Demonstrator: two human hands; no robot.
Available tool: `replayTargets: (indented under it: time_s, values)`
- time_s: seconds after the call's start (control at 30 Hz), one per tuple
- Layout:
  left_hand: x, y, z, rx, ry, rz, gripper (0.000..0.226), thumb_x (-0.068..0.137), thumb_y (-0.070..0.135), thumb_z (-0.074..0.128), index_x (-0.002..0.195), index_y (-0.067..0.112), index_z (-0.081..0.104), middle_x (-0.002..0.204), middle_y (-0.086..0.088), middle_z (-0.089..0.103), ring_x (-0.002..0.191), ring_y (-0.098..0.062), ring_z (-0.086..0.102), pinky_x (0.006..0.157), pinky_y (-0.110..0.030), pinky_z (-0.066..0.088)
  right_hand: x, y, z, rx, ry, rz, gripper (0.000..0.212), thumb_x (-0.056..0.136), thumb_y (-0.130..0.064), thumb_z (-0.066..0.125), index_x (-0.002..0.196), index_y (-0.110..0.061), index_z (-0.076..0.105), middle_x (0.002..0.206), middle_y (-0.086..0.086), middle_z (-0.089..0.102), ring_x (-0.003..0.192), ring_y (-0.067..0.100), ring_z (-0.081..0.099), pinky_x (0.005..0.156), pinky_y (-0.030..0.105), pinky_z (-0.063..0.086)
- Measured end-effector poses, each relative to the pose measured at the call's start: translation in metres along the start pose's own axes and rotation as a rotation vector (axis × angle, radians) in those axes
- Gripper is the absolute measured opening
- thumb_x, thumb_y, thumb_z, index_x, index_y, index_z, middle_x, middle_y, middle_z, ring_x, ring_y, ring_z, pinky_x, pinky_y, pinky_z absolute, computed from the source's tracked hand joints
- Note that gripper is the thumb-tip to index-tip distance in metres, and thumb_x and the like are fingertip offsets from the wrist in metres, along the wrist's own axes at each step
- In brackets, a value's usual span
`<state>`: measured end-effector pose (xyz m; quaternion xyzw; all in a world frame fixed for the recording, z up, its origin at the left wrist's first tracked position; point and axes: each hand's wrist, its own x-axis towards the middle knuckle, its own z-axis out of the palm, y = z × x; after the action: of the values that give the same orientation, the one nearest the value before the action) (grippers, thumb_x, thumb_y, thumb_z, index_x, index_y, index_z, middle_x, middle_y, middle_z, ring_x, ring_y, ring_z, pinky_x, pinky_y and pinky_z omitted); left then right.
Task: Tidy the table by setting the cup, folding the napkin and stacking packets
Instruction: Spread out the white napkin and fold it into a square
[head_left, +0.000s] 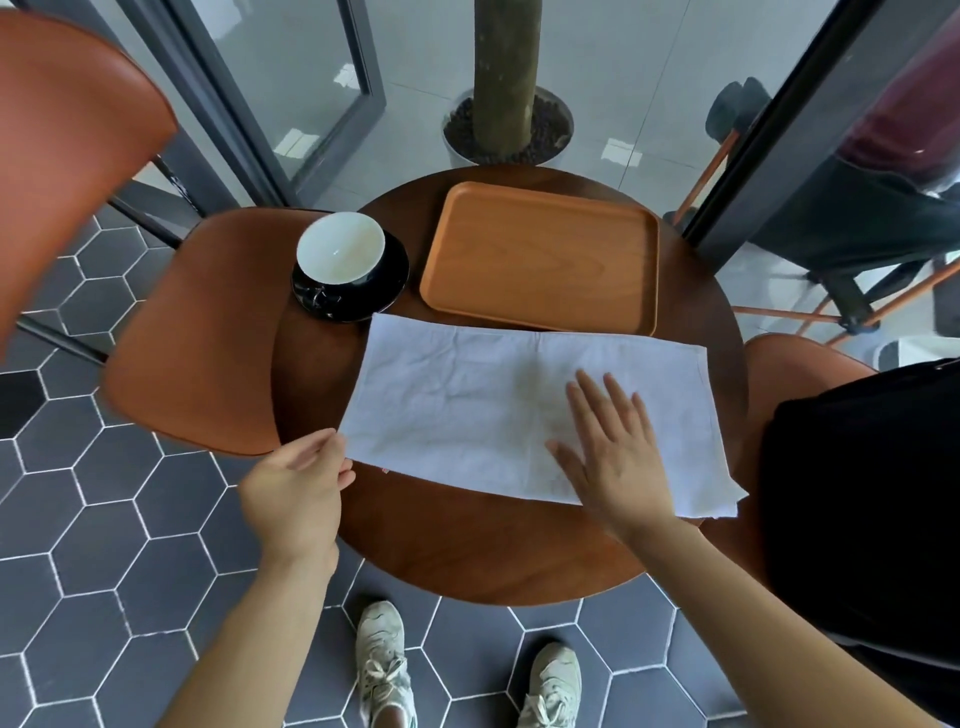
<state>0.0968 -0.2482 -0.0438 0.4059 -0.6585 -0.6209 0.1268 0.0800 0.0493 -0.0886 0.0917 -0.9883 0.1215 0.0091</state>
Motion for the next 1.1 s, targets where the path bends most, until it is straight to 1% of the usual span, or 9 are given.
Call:
replayTargets:
  time_s: [0.2,0.3,0.4,0.47,0.57,0.67,0.8,0.93,1.1]
  values:
    - [-0.018,0.018,0.013,0.091,-0.034,0.154,0.020,0.085,0.018,0.075,0.084,0.038,0.076,0.083,0.003,0.077,0.074,-0.015,0.074,0.072,-0.032,0.059,0.023,-0.035,0.013,-0.098,-0.288,-0.099,0.075,0.099,-0.064,0.010,0.160,-0.021,0.001,0.168,-0.006,-0.011,0.152,0.021,-0.022,0.125,0.046,-0.009]
    - [-0.033,0.028,0.022,0.171,-0.089,0.366,0.023,0.086,0.008,0.075,0.088,0.031,0.077,0.086,0.000,0.074,0.073,-0.007,0.070,0.065,-0.013,0.052,0.028,-0.045,0.004,0.077,-0.097,-0.057,0.064,0.103,-0.055,0.027,0.155,-0.018,0.031,0.166,-0.003,0.020,0.156,0.024,0.005,0.126,0.045,0.007]
    - [-0.045,0.036,0.034,0.318,-0.112,0.640,0.014,0.084,0.000,0.076,0.094,0.009,0.079,0.082,-0.003,0.070,0.066,-0.010,0.064,0.066,-0.016,0.052,0.051,-0.067,-0.014,0.427,0.044,0.097,0.043,0.102,-0.043,0.047,0.134,-0.016,0.061,0.143,-0.001,0.057,0.139,0.023,0.043,0.111,0.035,0.038]
    - [-0.051,0.038,0.040,0.381,-0.124,0.762,0.013,0.082,-0.003,0.076,0.093,0.003,0.078,0.077,-0.005,0.068,0.061,-0.012,0.058,0.065,-0.016,0.050,0.079,-0.085,-0.034,0.753,-0.038,0.291,0.034,0.100,-0.044,0.052,0.115,-0.019,0.069,0.119,-0.003,0.071,0.114,0.020,0.063,0.093,0.033,0.051]
    - [-0.060,0.040,0.046,0.464,-0.176,0.896,0.011,0.083,-0.002,0.076,0.092,0.004,0.078,0.074,-0.004,0.064,0.063,-0.016,0.057,0.064,-0.032,0.053,0.123,-0.106,-0.062,1.015,-0.261,0.431,0.052,0.091,-0.066,0.050,0.100,-0.019,0.070,0.086,0.000,0.076,0.081,0.023,0.073,0.072,0.040,0.062]
    - [-0.068,0.041,0.052,0.558,-0.239,0.980,0.011,0.083,0.002,0.077,0.092,0.007,0.078,0.081,-0.004,0.068,0.069,-0.022,0.065,0.064,-0.032,0.053,0.151,-0.121,-0.075,0.749,-0.388,0.327,0.072,0.079,-0.078,0.053,0.089,-0.009,0.069,0.075,0.005,0.073,0.066,0.022,0.072,0.058,0.035,0.060]
    - [-0.079,0.040,0.060,0.619,-0.301,1.063,0.011,0.084,0.006,0.077,0.095,0.008,0.078,0.082,-0.005,0.068,0.070,-0.021,0.063,0.061,-0.028,0.050,0.167,-0.119,-0.069,0.174,-0.225,0.169,0.041,0.082,-0.056,0.067,0.095,-0.018,0.063,0.079,-0.001,0.061,0.073,0.024,0.061,0.054,0.028,0.042]
    - [-0.091,0.037,0.071,0.587,-0.356,1.072,0.011,0.088,0.009,0.072,0.097,0.007,0.078,0.083,-0.006,0.069,0.070,-0.020,0.063,0.063,-0.022,0.046,0.165,-0.093,-0.066,0.219,-0.178,0.213,0.014,0.085,-0.030,0.061,0.084,-0.017,0.060,0.069,-0.003,0.053,0.067,0.026,0.058,0.048,0.024,0.033]
    - [-0.107,0.035,0.087,0.555,-0.409,1.081,0.015,0.084,0.006,0.077,0.099,0.007,0.078,0.087,-0.006,0.071,0.075,-0.020,0.067,0.063,-0.030,0.057,0.154,-0.055,-0.070,0.342,-0.149,0.286,0.029,0.084,-0.026,0.059,0.063,-0.014,0.044,0.058,-0.003,0.045,0.052,0.017,0.044,0.046,0.025,0.026]
